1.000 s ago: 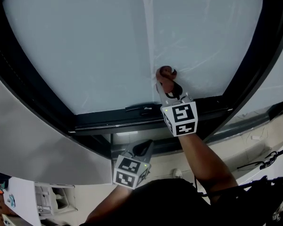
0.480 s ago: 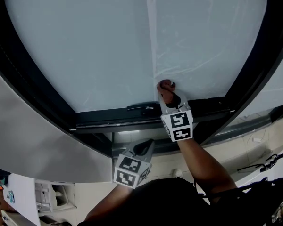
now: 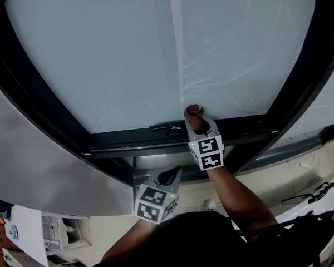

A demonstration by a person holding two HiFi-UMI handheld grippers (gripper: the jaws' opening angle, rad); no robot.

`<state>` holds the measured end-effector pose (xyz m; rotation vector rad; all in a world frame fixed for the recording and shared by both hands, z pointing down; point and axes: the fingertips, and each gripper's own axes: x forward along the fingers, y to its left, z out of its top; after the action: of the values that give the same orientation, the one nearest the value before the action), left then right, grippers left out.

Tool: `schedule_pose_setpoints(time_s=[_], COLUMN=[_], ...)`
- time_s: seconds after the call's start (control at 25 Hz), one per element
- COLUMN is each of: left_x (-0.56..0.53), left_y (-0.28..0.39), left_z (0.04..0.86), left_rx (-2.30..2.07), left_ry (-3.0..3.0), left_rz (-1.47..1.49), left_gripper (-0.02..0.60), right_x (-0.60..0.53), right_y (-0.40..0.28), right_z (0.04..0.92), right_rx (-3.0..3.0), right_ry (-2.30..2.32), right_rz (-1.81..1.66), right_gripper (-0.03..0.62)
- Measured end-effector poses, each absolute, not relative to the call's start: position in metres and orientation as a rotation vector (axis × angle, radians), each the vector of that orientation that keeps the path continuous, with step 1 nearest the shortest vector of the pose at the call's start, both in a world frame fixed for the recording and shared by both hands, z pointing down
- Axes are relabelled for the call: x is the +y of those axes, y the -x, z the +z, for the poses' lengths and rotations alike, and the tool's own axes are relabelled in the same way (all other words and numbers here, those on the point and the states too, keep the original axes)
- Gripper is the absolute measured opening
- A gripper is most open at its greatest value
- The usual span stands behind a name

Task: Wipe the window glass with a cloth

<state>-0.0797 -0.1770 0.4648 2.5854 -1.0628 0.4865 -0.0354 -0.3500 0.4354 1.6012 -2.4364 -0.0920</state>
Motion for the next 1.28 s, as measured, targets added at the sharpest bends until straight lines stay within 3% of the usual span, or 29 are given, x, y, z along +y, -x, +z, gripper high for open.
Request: schedule_pose_setpoints(time_s=[0.48, 0.84, 1.28], left_x=[-0.175, -0.18, -0.186], left_y=[0.075, 0.063, 0.042], left_z=[0.465, 0.461, 0.456], left_rx=[-1.067, -1.059, -1.046], left_ry=[-2.583, -2.597, -2.622], left_rz=[0.48, 0.465, 0.478], left_gripper=[0.017, 0.017, 0.017], right_x=[-0.348, -0.342, -0.315], right_y=[0.04, 0.031, -0.008], right_z=[0.439, 0.427, 0.265], right_rx=[-2.427, -2.488, -2.683], right_ry=[-1.575, -1.447, -1.592], right_rz=[-0.085, 0.123, -0.251], right_gripper=[0.083, 0.084, 0.084])
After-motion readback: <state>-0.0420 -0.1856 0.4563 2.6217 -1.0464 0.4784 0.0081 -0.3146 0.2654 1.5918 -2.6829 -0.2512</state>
